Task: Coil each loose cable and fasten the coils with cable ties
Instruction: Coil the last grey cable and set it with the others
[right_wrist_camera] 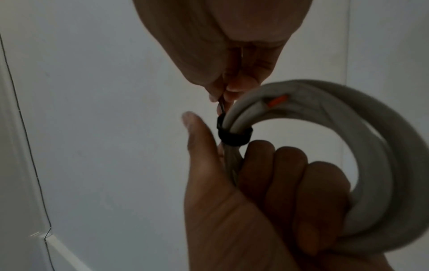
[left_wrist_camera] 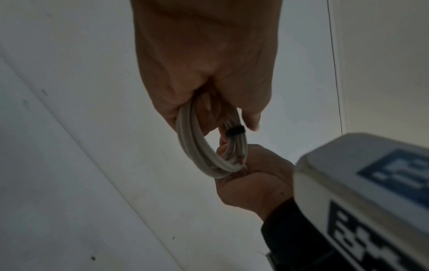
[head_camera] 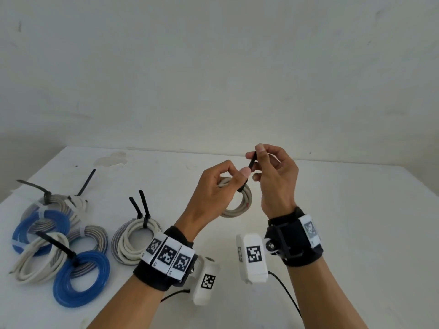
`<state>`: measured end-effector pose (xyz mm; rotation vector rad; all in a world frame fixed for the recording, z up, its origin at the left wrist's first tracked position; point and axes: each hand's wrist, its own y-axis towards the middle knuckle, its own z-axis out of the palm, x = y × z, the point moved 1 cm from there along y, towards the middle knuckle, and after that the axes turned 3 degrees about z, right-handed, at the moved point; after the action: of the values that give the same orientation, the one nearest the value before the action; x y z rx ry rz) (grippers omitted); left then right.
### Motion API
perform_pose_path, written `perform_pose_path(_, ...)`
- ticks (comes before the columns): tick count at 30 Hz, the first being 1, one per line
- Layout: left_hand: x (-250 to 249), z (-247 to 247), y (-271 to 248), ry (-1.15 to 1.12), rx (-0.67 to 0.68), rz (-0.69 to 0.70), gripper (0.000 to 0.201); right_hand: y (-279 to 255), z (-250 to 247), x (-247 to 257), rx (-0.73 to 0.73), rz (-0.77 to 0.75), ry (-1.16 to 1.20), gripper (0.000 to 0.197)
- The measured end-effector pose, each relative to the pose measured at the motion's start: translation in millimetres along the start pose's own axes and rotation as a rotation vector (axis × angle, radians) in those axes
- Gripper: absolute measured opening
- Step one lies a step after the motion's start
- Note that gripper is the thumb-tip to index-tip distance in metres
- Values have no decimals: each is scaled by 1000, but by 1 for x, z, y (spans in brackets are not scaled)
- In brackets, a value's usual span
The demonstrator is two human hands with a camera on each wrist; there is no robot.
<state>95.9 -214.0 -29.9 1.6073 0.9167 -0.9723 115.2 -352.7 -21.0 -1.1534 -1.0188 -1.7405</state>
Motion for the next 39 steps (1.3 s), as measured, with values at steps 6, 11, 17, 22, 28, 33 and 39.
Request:
perform_pose_path(6,13,8,-8,-156,-18,-165,35,-3,1,-2,-35,-48,37,12)
perform_pose_path(11,6,0,-10,-184,-22,-227,33,-7,3,4,43,63,101,14)
perform_pose_path(17,-18,-24,-23,-315,-130,-269,31,-30,19,26,429,152,-41,19)
perform_pose_path(22,-52,-35,-41,-463,-149,-288,41,-50,42,53,387,61,38,15)
perform_pose_path(28,-80,-62,-64,-592,-187,-264,29,-79,74,82,451,-6,71,16)
perform_pose_path(33,-88,-90,-80,-729,-174,-172,32,-105,113,99,531,4,104,26)
perform_pose_path(39,-90,-135,-103,-260,-489,-138,69,-115,139,106,481,5,119,22)
